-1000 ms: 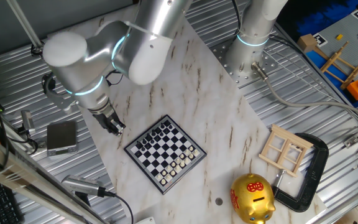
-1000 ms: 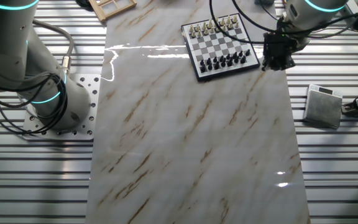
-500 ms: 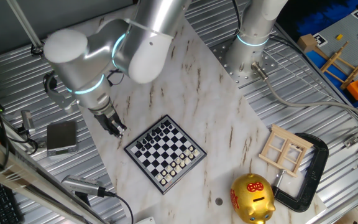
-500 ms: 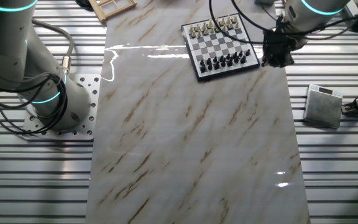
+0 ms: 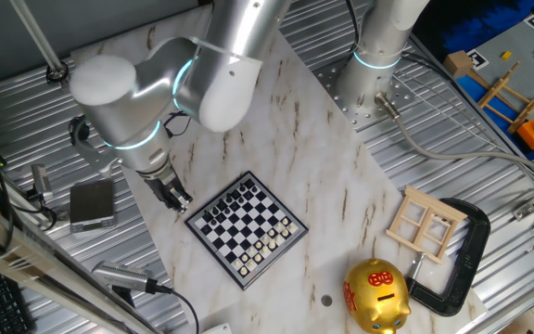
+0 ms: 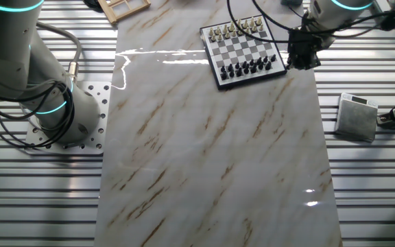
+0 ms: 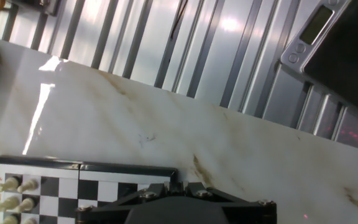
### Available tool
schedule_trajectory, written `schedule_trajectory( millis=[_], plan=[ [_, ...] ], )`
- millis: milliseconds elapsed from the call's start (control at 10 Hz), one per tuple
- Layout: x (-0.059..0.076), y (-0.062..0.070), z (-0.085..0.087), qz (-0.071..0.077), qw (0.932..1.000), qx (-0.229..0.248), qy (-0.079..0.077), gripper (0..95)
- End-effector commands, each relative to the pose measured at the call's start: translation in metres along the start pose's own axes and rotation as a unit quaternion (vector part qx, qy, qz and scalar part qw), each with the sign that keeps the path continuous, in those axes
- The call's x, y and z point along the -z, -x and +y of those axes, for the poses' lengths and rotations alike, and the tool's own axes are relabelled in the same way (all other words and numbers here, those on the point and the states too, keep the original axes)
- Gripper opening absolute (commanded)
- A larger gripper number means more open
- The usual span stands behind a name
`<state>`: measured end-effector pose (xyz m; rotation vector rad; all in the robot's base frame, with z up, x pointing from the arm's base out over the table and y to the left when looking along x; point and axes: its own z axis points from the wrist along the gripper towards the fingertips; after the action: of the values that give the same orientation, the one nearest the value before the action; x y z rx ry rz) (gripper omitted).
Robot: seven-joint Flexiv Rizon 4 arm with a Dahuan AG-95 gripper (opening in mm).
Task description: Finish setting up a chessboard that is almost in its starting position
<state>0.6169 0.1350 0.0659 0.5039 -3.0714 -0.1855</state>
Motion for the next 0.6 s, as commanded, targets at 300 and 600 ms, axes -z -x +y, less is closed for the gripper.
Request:
schedule_trajectory(
  millis=[300,600],
  plan=[
    [-0.005,-0.002,0.007,0.0,1.0,-0.008,0.0,0.0],
    [-0.011,-0.004,0.013,-0.001,0.9999,-0.012,-0.001,0.0]
  ],
)
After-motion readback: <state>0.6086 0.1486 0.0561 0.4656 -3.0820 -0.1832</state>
